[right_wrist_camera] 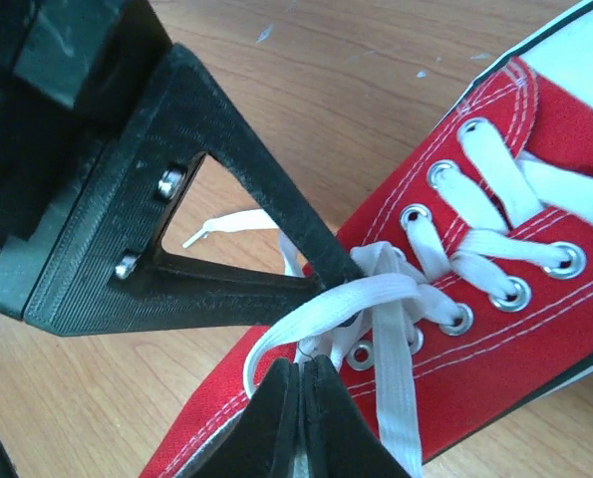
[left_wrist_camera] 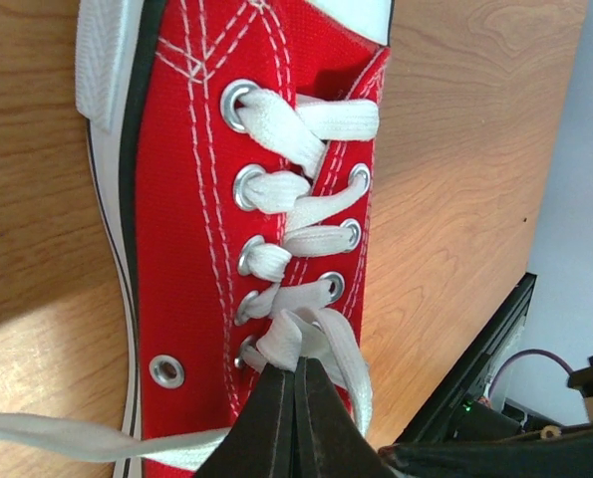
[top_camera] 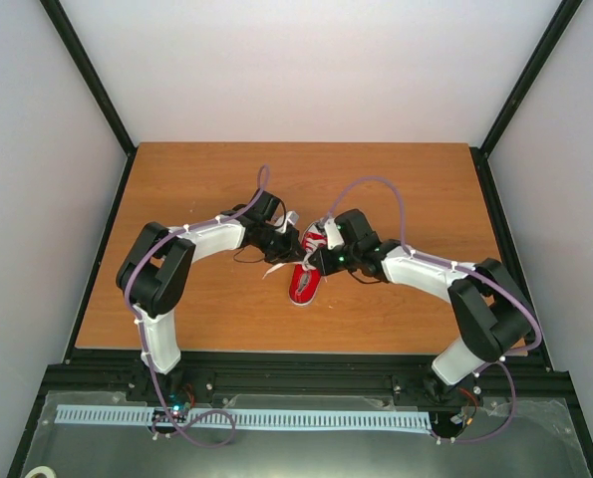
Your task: Tie the shoes
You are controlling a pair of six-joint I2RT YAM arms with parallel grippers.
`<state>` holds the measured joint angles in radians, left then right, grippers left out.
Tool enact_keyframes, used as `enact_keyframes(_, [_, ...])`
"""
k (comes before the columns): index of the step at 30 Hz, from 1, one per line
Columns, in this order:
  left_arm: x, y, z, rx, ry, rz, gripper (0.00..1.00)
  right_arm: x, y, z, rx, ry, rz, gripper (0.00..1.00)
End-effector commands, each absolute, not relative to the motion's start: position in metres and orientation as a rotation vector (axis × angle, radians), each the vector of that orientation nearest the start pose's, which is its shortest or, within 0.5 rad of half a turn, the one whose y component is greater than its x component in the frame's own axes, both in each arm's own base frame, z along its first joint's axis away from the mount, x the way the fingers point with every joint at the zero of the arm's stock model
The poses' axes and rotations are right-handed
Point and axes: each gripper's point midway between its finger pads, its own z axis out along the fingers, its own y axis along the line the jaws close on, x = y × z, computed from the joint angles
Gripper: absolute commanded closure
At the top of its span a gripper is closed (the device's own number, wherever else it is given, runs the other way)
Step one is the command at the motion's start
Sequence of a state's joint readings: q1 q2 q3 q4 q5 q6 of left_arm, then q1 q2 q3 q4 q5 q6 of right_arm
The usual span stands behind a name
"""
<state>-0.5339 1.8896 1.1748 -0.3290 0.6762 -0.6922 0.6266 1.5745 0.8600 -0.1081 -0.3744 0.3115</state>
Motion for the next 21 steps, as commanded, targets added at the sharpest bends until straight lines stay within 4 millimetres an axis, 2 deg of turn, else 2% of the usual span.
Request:
enact_keyframes(1, [0.324,-0.31,0.08,0.082,2.801,-1.222,0.99,0.307,0.289,0.102,-0.54,2.417,0.808,0.97])
enact_keyframes(9, [0.323,-0.3,0.076,0.092,2.821,-1.157,0.99,0.324,0.283,0.095,-0.441,2.485,0.791,0.97])
enact_keyframes(21, [0.331,-0.287,0.079,0.025,2.802,-1.084,0.99,0.337,0.264,0.08,-0.316,2.545,0.788,0.97])
